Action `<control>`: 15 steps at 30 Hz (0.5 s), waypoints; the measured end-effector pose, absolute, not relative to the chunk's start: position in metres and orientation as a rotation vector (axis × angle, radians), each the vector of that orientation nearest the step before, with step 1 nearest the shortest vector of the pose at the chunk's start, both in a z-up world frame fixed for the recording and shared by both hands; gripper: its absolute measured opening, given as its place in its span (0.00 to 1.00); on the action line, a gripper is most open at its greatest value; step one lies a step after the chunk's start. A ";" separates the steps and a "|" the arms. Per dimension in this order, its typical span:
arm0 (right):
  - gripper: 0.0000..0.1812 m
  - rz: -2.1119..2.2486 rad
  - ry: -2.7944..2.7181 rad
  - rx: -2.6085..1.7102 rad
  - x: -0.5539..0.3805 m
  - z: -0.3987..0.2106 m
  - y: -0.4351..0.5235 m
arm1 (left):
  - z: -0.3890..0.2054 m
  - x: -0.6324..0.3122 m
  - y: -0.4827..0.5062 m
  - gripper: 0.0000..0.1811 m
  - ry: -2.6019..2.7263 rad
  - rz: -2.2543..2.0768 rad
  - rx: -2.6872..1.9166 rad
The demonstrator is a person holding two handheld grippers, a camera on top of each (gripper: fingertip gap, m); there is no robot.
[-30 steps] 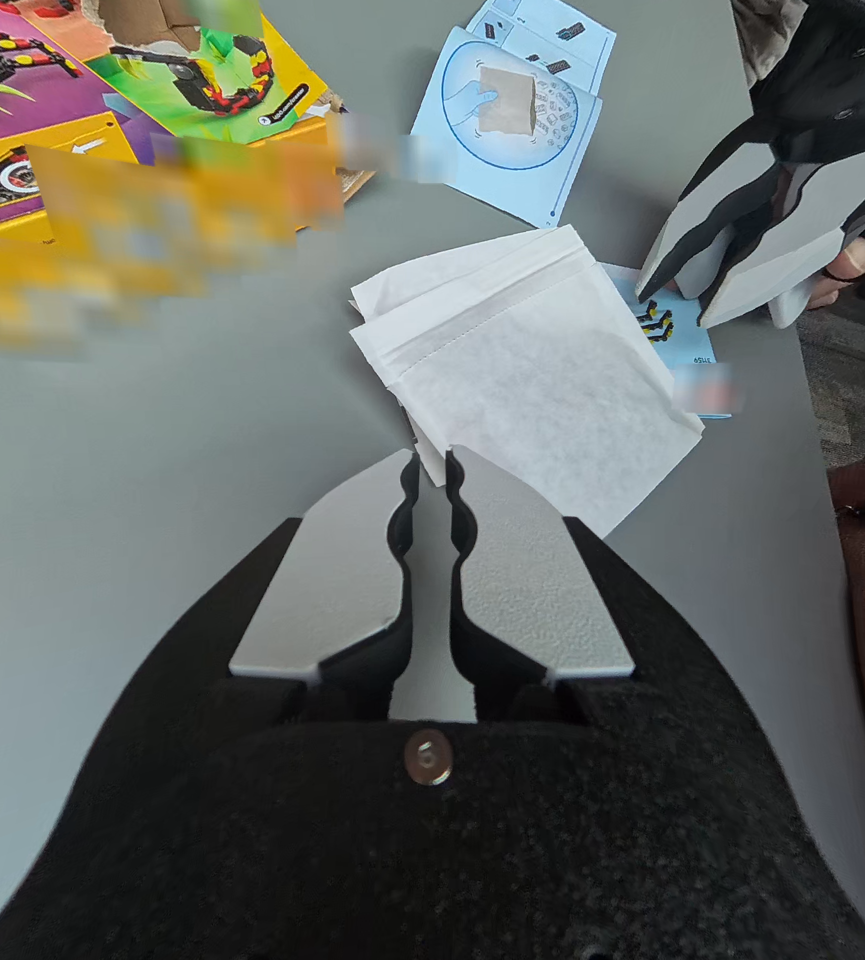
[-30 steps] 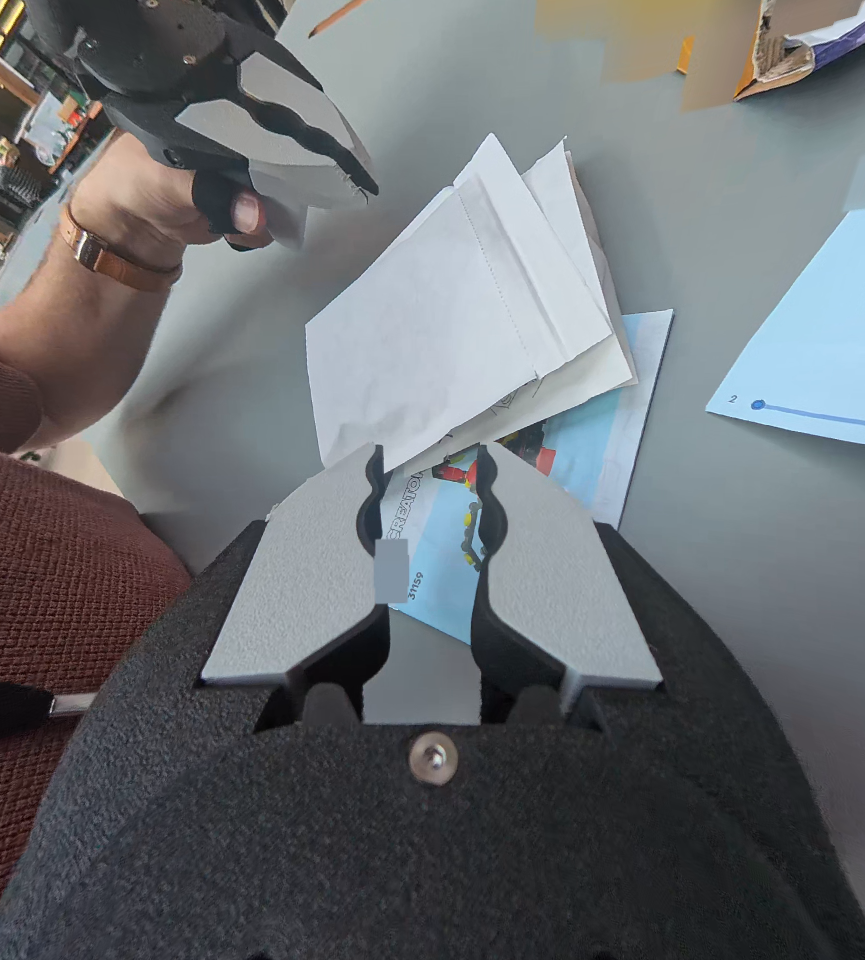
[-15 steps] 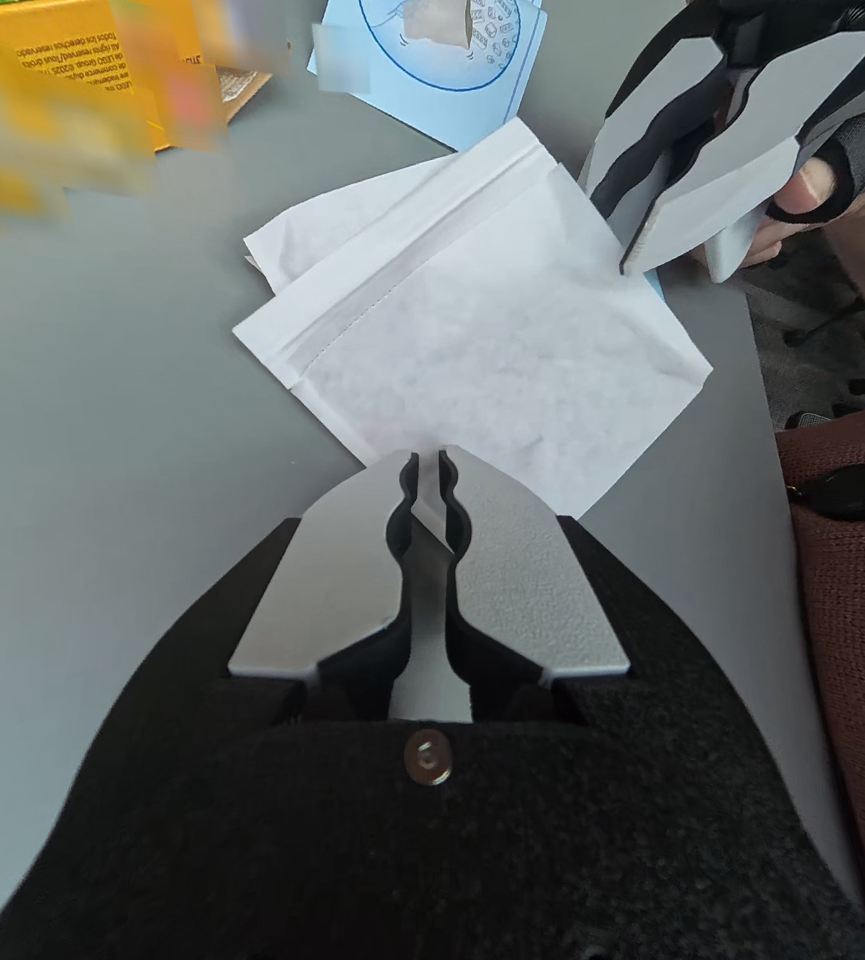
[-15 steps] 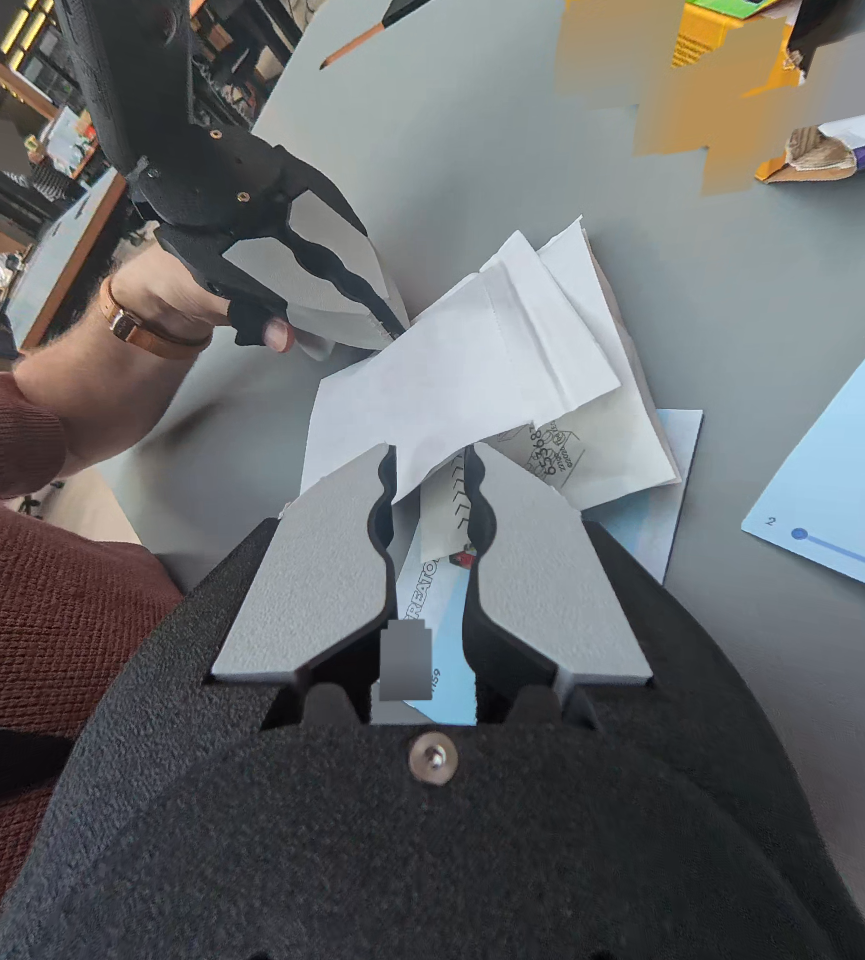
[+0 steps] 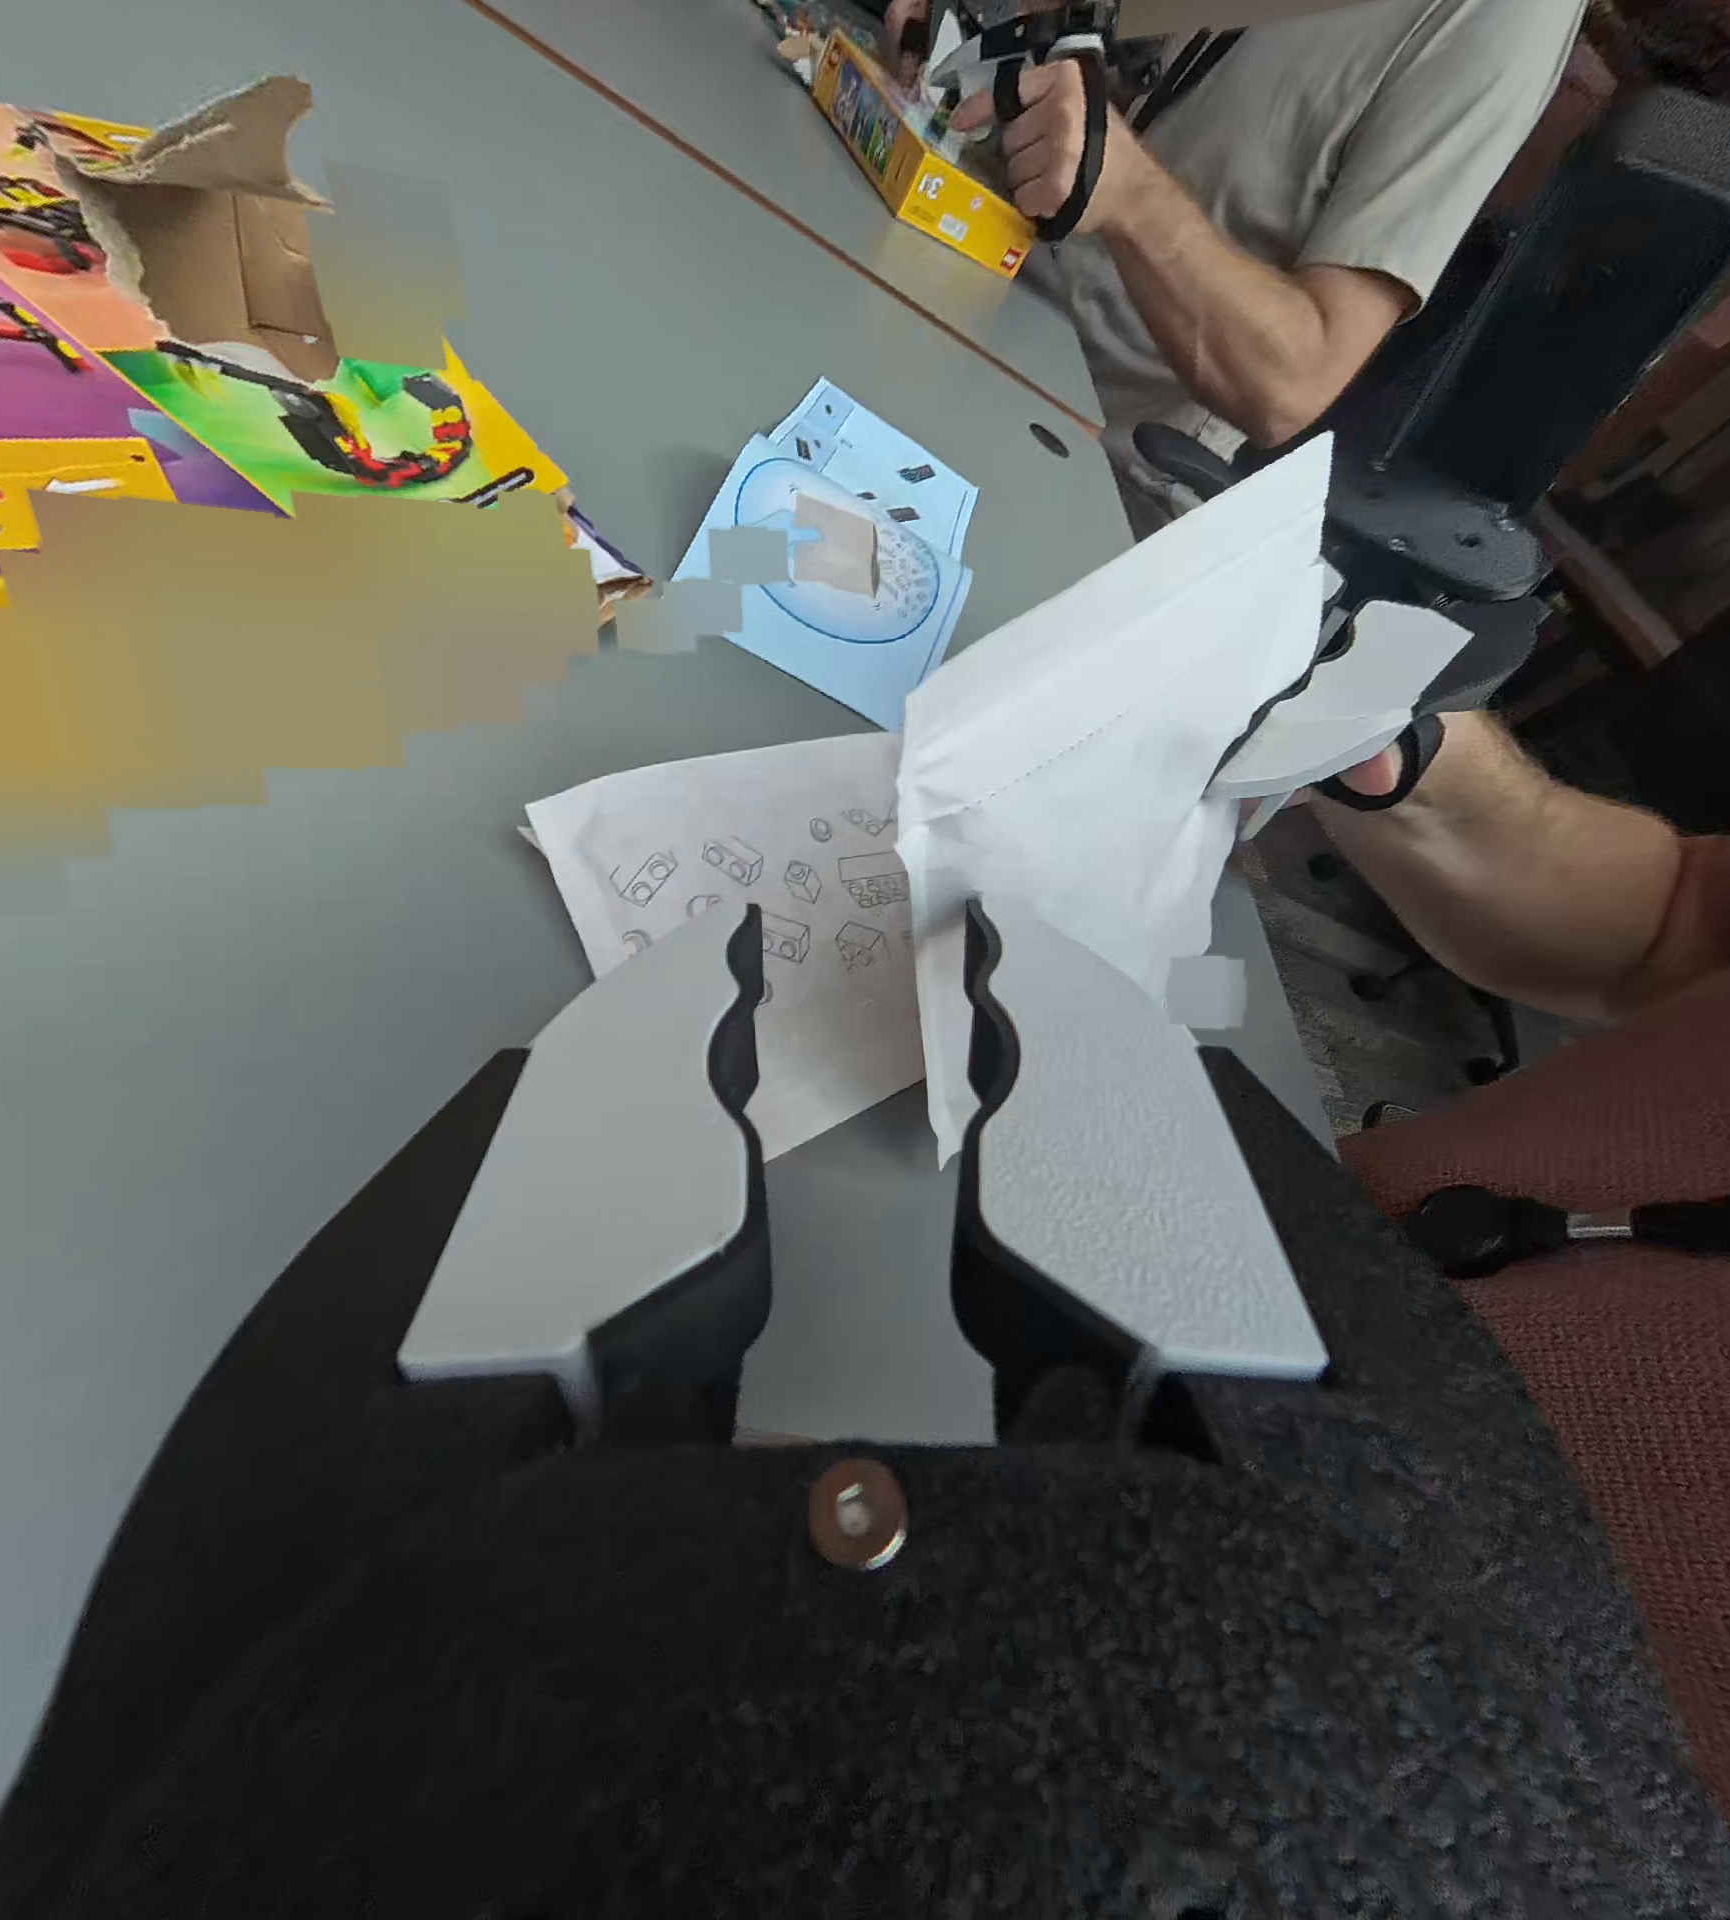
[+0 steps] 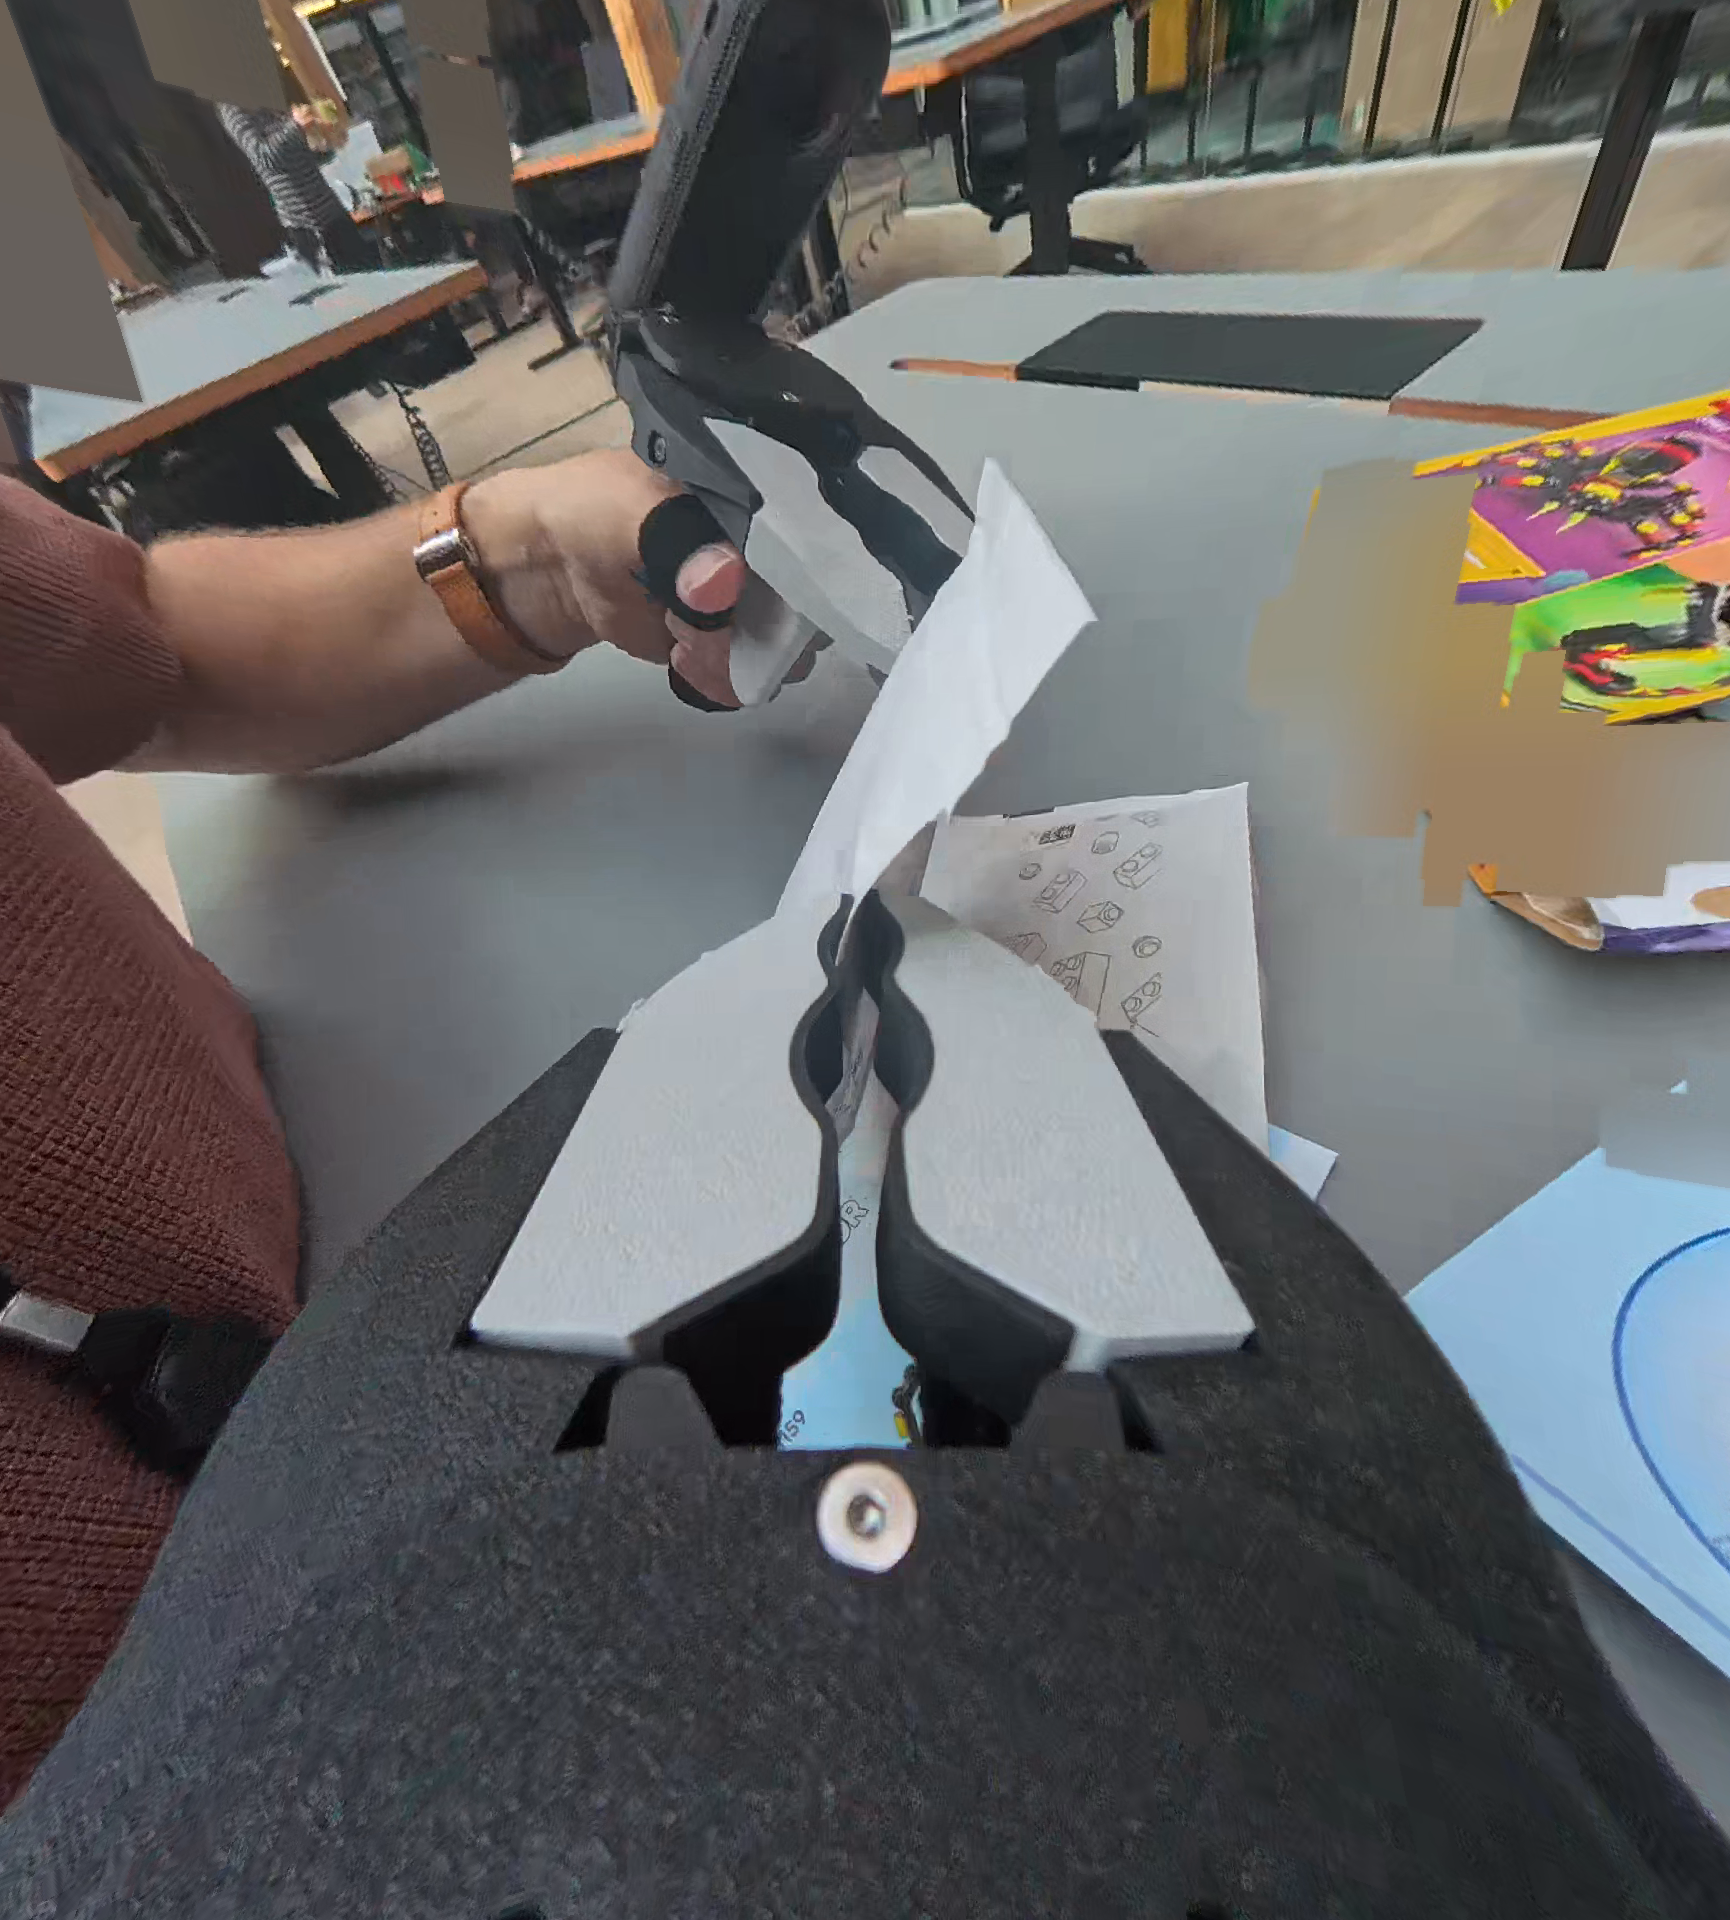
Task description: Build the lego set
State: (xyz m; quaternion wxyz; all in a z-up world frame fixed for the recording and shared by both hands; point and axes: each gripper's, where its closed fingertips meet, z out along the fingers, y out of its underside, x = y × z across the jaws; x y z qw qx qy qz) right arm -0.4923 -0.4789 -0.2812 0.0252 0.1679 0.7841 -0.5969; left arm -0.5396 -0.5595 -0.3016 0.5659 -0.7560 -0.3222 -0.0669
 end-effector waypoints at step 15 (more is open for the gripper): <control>0.03 -2.073 2.259 0.701 -0.502 -0.268 -0.405 | -0.257 -0.518 -0.462 0.08 -0.300 -0.274 -1.855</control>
